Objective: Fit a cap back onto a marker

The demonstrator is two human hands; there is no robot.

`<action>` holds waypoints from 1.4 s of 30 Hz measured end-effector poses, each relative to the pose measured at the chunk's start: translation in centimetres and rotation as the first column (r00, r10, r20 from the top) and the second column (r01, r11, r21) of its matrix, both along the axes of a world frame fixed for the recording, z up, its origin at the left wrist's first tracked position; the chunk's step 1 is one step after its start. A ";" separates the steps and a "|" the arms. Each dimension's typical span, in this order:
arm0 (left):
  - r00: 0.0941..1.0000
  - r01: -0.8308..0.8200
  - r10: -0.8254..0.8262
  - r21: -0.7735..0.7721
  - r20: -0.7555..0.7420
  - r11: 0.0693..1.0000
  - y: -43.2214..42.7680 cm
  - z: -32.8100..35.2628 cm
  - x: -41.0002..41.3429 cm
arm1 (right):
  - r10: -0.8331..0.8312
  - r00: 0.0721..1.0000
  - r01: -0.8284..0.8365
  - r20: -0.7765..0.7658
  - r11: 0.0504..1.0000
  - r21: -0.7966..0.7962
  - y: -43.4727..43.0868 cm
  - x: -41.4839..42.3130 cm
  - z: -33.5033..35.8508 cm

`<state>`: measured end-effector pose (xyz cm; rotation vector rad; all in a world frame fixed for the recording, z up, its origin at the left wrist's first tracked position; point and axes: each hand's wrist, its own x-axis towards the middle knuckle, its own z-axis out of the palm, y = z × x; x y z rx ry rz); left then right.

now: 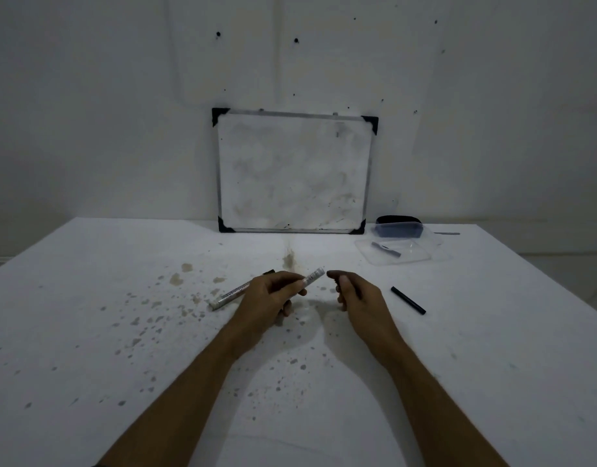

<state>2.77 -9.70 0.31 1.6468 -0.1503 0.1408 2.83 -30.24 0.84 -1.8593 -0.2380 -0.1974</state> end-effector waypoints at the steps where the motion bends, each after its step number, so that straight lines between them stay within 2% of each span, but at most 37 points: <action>1: 1.000 0.018 -0.019 0.028 0.010 0.999 0.0 -0.1 0.0 | -0.011 0.998 0.017 -0.055 0.994 0.107 -0.3 0.1 0.1; 3: 0.998 0.052 -0.054 0.074 0.025 0.996 -0.1 -0.3 -0.2 | 0.017 0.984 0.043 -0.177 0.942 0.333 -0.7 0.2 0.3; 5: 0.997 0.057 -0.062 0.115 0.045 0.992 -0.1 -0.4 -0.2 | 0.102 0.961 0.052 -0.258 0.846 0.531 -1.1 0.4 0.2; 7: 0.996 0.050 -0.059 0.134 0.064 0.990 -0.2 -0.4 -0.2 | 0.160 0.950 0.037 -0.268 0.794 0.607 -1.3 0.6 0.2; 13: 0.996 0.026 -0.040 0.160 0.081 0.987 0.0 -0.4 -0.2 | 0.131 0.971 -0.016 -0.202 0.872 0.488 -1.2 0.5 -0.2; 23: 0.993 0.049 -0.067 0.184 0.093 0.982 0.2 -0.5 -0.1 | 0.092 0.968 0.027 -0.232 0.886 0.463 -0.8 0.5 0.0; 32: 0.996 0.015 -0.035 0.229 0.084 0.973 0.0 -0.6 -0.1 | 0.047 0.984 0.029 -0.171 0.910 0.414 -0.5 0.0 0.3; 39: 0.994 0.073 -0.092 0.254 0.062 0.964 0.9 -0.3 -0.5 | 0.019 0.995 0.018 -0.101 0.934 0.357 -0.2 -0.4 0.1; 42: 0.993 0.089 -0.103 0.216 0.054 0.972 1.1 -0.2 -0.5 | 0.035 0.998 -0.014 -0.058 0.945 0.328 -0.1 -0.6 0.2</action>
